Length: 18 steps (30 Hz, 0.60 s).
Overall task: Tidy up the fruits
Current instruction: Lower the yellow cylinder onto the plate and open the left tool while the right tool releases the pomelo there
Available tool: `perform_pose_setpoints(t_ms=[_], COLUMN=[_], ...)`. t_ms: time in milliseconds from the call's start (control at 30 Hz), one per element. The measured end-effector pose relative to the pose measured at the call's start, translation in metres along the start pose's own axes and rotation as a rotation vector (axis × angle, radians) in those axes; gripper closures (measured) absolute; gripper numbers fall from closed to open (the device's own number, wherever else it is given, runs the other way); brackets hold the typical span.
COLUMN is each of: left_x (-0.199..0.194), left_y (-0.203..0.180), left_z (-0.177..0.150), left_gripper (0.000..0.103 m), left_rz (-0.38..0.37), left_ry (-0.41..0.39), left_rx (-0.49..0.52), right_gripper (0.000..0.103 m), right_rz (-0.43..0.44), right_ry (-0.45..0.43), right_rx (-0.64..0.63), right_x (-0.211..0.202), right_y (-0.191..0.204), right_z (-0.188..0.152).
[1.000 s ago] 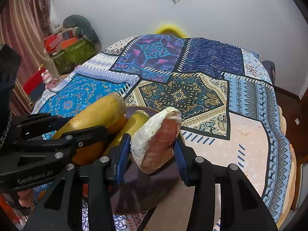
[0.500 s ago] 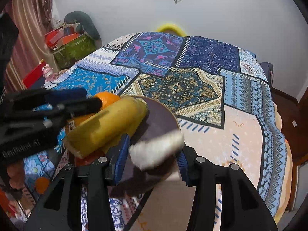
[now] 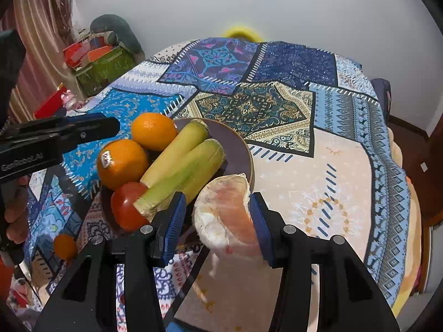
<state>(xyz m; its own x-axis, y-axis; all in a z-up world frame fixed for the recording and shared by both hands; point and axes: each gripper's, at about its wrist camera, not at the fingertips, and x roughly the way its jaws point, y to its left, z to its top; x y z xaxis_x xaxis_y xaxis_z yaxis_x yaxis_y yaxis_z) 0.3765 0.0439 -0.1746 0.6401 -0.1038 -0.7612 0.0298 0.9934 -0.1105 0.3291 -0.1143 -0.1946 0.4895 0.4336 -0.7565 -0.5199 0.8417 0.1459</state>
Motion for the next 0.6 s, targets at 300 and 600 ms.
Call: perform_pose_setpoints(t_ms=[300, 600], left_x=[-0.048, -0.112], left_y=[-0.003, -0.004], left_z=[-0.018, -0.049], left_gripper=[0.066, 0.064], left_rz=[0.003, 0.011], left_ry=[-0.037, -0.078], left_rx=[0.023, 0.040], right_gripper=[0.057, 0.050], right_rz=[-0.071, -0.070], right_ry=[-0.065, -0.143], right_rx=[-0.073, -0.069], right_x=[-0.043, -0.093], right_y=[0.024, 0.055], right_z=[-0.005, -0.020])
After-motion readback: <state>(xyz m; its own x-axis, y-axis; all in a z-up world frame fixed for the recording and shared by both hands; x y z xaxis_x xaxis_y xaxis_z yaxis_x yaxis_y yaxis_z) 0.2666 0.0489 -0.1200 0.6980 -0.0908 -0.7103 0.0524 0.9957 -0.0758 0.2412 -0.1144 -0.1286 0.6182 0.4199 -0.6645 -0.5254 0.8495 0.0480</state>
